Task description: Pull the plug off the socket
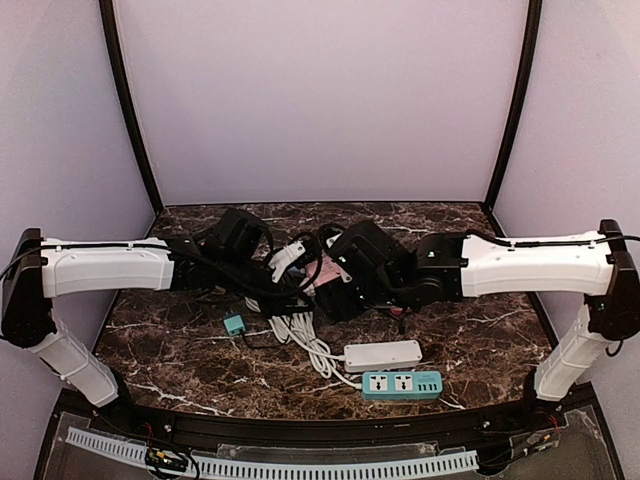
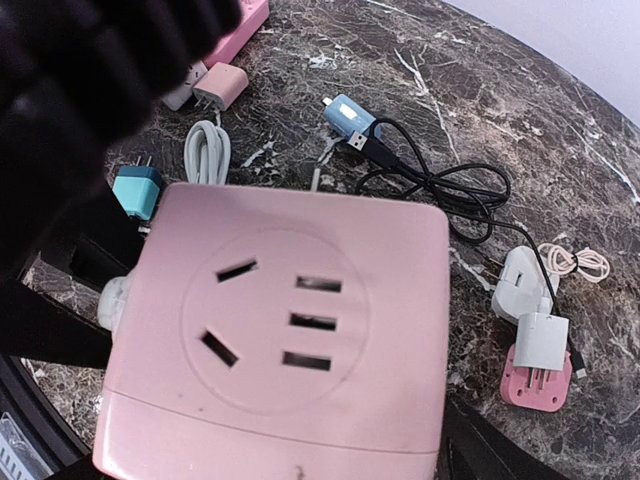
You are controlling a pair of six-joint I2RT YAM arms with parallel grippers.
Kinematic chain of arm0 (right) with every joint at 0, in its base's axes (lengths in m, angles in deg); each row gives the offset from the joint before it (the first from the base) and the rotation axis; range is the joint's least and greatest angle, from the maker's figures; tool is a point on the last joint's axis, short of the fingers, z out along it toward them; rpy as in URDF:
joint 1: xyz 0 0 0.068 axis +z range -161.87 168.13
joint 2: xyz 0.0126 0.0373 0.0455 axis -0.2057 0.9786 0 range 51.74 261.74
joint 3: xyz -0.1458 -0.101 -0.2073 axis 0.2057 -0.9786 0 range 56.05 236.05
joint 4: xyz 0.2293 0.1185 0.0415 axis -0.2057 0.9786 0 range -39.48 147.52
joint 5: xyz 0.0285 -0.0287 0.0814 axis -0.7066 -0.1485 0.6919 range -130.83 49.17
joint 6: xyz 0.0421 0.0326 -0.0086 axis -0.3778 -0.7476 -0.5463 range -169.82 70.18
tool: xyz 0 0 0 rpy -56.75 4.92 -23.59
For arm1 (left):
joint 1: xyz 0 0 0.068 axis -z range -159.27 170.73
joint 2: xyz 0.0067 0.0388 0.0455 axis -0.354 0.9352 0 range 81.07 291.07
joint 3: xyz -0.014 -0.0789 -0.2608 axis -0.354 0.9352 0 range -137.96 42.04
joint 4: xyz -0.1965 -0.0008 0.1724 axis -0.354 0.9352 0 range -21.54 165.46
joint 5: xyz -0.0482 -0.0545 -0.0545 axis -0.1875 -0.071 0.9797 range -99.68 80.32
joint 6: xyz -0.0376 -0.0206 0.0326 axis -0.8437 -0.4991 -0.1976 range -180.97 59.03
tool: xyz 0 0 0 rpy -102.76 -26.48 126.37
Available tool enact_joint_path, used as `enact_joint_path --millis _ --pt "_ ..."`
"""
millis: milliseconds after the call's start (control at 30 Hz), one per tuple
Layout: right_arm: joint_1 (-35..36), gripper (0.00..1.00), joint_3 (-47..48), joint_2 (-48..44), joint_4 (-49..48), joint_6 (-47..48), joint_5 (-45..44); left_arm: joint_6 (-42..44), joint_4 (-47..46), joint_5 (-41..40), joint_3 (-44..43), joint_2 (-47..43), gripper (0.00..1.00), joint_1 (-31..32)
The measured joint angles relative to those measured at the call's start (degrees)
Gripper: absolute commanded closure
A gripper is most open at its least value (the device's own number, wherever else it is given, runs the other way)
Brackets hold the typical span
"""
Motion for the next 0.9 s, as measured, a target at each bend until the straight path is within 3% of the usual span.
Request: enact_joint_path --millis 200,733,900 --pt "0.1 0.29 0.3 1.1 -0.2 1.2 -0.3 0.0 1.0 0.2 -0.6 0.0 0.99 0.0" --pt "0.4 0.97 0.6 1.6 -1.3 0.4 -1.4 -0.6 1.0 0.2 -1.1 0.3 0.99 -0.3" --pt "0.4 1.00 0.5 1.6 -1.2 1.2 -1.9 -0.2 2.1 0.5 -2.1 1.1 0.99 -0.4"
